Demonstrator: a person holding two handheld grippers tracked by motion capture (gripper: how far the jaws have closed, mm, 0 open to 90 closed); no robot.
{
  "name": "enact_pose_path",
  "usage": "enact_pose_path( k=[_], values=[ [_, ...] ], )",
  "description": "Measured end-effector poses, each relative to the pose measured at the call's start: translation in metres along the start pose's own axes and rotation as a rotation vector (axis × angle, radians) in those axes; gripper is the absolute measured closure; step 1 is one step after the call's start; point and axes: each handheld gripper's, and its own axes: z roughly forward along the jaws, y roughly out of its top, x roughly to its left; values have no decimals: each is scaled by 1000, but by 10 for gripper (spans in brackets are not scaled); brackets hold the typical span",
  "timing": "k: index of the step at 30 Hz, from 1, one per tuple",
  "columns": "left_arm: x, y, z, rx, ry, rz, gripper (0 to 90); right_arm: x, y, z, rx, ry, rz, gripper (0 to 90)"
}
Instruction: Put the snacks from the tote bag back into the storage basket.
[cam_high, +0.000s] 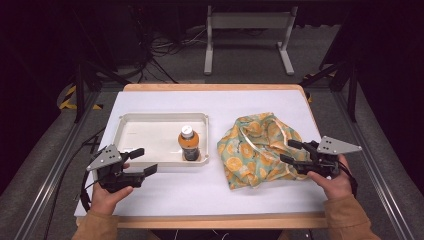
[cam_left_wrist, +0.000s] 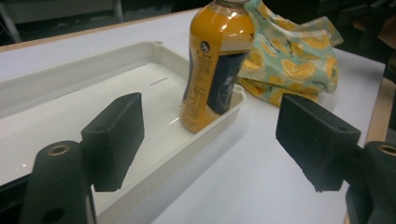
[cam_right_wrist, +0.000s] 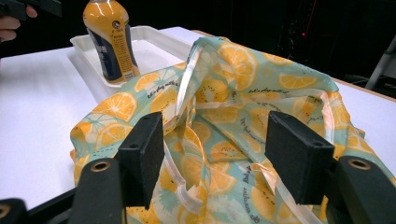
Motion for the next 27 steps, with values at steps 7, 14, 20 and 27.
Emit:
enact_pose_path(
  k=[7,14,20,27],
  values=[
    [8,-13,4,-17,14,-24,240,0,-2,-1,-3,-7,-4,371],
    [13,-29,12,-35,21,-36,246,-1,-4,-1,1,-10,-1,366],
    [13,-40,16,-29,63,-10,247,-1,-6,0,9,-11,0,361],
    [10,-45,24,9,88,6,245,-1,-9,2,14,-10,2,358]
  ],
)
